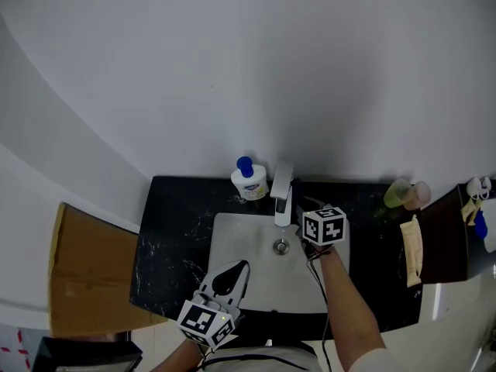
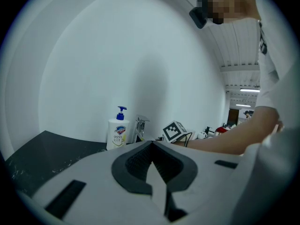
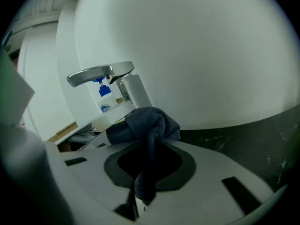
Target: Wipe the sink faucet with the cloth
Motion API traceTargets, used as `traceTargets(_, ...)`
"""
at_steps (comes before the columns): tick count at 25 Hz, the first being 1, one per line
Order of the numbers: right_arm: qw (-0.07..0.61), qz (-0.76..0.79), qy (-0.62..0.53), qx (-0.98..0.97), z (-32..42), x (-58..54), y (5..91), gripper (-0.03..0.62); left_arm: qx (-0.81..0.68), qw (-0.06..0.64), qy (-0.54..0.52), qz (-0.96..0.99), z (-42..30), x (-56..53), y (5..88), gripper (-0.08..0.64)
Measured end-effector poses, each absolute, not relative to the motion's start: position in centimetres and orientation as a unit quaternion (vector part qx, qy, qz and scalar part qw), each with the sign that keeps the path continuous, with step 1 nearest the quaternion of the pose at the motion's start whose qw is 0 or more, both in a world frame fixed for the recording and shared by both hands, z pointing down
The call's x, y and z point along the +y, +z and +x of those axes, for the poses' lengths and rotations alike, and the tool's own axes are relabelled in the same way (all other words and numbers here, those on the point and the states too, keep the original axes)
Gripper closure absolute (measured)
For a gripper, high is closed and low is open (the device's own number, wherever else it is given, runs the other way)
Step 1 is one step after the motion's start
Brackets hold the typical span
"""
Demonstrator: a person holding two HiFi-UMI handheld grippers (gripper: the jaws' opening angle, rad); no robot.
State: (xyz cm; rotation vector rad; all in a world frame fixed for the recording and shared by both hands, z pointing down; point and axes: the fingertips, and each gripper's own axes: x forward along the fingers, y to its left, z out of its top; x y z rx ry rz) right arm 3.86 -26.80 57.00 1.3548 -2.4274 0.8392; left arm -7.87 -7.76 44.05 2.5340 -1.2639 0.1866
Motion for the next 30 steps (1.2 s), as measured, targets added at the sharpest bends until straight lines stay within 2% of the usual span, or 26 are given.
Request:
traceTargets(3, 0.091, 0.458, 0.298, -0.833, 3.5, -26.4, 57.1, 0.545, -0.441, 0.152, 0.065, 0.882, -8.1, -7.5, 44.1, 0.558)
traceTargets(8, -0.043, 0.38, 0.354, -0.853, 2.5, -24.8, 54.6, 0.545, -0.44, 0.151, 0.064, 0.883, -8.2, -7.0, 44.1, 0.558)
traceTargets(16, -0.16, 0.309, 0.429, -0.834, 2.2, -22.5, 53.3, 0.545, -0.434, 0.15, 0.065, 0.886, -8.1, -6.4, 44.0, 0.558)
traceTargets(22, -0.323, 0.207, 0.524, -0.76, 2.5, -20.4, 52.7, 0.545, -0.439, 0.15, 0.068, 0.883, -8.7, -5.5, 44.0, 0.558)
traceTargets(30, -0.417, 0.172, 0.554, -0.7, 2.5, -17.1, 52.2, 0.545, -0.447, 0.153, 0.071, 0.878, -9.3, -4.9, 43.9, 0.558)
